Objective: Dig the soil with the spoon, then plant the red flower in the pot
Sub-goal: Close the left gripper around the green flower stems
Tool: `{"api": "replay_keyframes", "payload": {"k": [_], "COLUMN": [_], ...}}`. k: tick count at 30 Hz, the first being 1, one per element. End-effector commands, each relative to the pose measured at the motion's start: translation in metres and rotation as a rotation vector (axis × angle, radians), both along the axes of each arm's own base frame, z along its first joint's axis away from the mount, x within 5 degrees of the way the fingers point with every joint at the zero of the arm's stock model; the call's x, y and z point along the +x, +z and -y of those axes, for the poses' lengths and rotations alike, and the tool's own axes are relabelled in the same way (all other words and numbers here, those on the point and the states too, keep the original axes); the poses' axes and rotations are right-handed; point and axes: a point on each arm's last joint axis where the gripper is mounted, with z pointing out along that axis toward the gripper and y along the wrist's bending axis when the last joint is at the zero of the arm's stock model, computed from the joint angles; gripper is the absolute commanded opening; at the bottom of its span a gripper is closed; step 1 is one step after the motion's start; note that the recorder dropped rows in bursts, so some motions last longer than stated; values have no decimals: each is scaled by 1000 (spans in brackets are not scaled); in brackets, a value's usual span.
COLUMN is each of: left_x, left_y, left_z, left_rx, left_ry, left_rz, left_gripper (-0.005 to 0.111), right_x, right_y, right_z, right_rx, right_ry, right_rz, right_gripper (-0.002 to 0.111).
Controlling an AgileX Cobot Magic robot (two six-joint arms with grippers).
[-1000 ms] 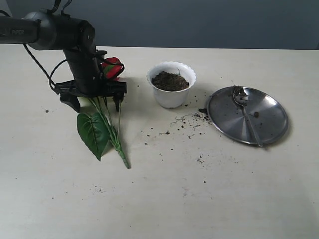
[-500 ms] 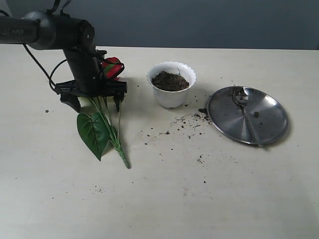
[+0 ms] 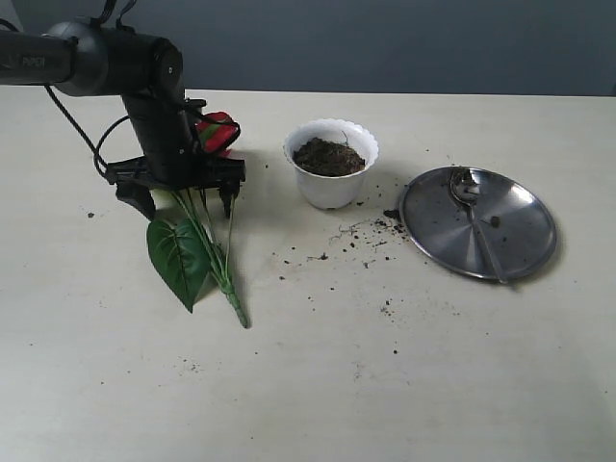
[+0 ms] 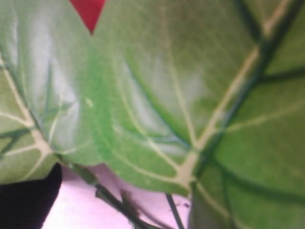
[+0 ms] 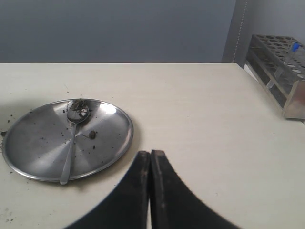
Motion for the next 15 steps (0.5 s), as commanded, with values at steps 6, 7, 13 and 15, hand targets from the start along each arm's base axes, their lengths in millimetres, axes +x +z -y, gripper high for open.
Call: {"api": "replay_keyframes", "payload": {"k": [6,7,13,15], "left_x": [-2,-2,-2,-2], "left_y": [-5,-5,-5,-5], "left_z": [3,3,4,4], "left_rx": [-11,-11,-22,-27], "left_ry": [8,8,15,17], "left_rz": [-33,-33,-35,-36], "left_gripper": [103,103,103,103], "right_x": [0,0,0,0], "right_y": [1,1,1,1], "right_z": [0,0,0,0], "right_rx": [-5,-5,-5,-5], "right_ry": [-4,-4,-4,-4], "right_rz": [15,15,15,15], "right_gripper": [-1,-1,-1,-1]}}
